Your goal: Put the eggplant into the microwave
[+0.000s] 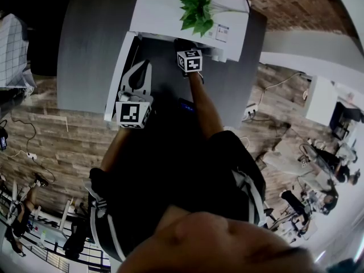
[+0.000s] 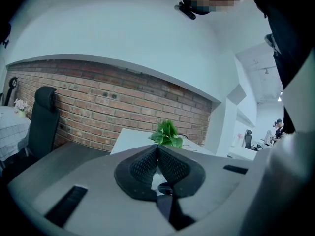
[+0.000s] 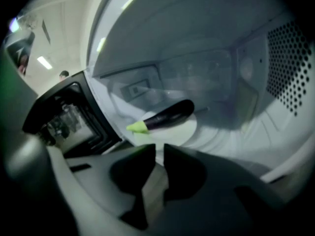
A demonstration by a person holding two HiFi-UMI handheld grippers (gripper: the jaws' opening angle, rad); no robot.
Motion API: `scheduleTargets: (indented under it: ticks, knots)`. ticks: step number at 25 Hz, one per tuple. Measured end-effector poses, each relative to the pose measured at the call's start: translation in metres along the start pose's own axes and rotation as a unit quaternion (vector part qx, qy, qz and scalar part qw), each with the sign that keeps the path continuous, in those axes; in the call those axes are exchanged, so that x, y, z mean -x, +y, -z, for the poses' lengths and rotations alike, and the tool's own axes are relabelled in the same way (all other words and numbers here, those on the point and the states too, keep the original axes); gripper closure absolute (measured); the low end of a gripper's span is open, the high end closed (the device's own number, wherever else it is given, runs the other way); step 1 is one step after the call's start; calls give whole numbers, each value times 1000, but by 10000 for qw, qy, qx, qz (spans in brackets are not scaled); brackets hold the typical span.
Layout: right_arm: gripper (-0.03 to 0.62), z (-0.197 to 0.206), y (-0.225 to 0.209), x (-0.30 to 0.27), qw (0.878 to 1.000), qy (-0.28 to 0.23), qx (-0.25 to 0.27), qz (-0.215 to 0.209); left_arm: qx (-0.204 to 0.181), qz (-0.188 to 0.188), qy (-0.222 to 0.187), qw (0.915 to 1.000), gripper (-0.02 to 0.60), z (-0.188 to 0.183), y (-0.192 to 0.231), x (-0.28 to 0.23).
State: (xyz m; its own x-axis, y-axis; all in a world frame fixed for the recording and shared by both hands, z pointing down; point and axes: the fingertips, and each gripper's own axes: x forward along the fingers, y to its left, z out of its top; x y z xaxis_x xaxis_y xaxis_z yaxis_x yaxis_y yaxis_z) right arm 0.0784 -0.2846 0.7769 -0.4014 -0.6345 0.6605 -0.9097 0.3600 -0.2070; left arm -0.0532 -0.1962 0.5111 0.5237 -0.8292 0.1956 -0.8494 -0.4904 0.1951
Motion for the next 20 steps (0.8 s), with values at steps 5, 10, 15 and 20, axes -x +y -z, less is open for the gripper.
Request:
scheduleTargets:
  ticks: [5,10,15,20]
  knots:
    - [545,0,2,6,10000,-25,-64,41,-32,17,-138,9999,546,-8,-3,5]
    - [555,3,9,13,10000,14,-49,55,-70,30,-198,9998,546,-13,-6,12]
    - [557,7,13,22,9999,-17,-119,101,-109,50,-262,9996,546,-17,-11,22]
    - [560,10,19,39,9996,-106,-225,102,-187,55,-301,9994,546,-20,-17,35]
